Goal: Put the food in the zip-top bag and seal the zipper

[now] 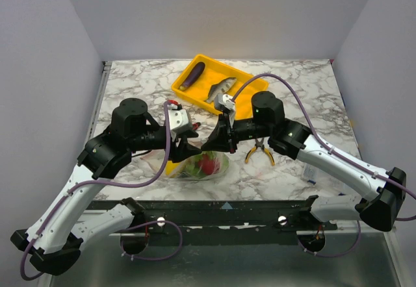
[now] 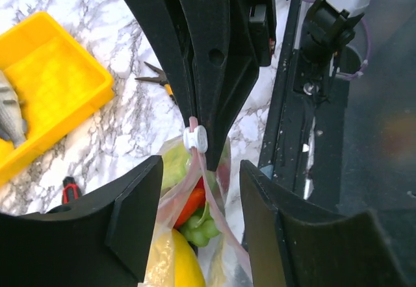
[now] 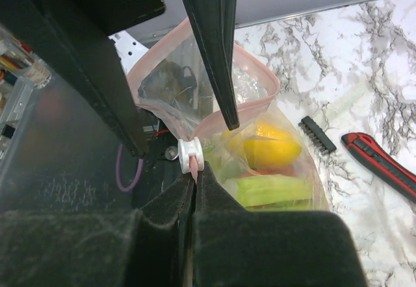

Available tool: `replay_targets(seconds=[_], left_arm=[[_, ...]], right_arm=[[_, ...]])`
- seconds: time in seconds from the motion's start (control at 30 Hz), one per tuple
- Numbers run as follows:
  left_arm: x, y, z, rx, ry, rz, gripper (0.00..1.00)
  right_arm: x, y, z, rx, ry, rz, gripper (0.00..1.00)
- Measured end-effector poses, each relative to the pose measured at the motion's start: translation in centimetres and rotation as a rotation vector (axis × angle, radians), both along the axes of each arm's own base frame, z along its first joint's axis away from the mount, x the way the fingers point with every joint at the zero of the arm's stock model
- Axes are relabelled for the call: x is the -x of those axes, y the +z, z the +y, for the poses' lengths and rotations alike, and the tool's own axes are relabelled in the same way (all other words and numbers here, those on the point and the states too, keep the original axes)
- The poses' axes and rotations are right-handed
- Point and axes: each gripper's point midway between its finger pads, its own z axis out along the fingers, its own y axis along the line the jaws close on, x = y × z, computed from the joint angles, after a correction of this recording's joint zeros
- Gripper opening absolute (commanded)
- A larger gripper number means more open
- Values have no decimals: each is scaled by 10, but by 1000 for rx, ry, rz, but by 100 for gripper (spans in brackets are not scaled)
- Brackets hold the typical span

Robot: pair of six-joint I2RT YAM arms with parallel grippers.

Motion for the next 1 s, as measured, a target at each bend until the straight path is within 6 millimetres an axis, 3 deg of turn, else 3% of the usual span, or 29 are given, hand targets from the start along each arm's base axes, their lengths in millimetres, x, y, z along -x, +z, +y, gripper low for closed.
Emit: replay_targets(seconds=[0.2,0.47,0.77,0.93,1.0], left_arm=[[-4,22,-10,20,4,85,48],[-2,13,-17,4,-19,186,39],[-5,10,-20,-2,-12,209,19],[-9,6,-22,-10,-8,226,0],[-9,6,-21,-11,-8,226,0]], right_arm=[[-3,0,0,2,-25,20,0],[-5,2,0,-1,-44,19,0],[-5,1,0,2,-44,21,0],[-4,-1,-1,12,-44,30,0],[-4,-1,-2,12,-46,32,0]])
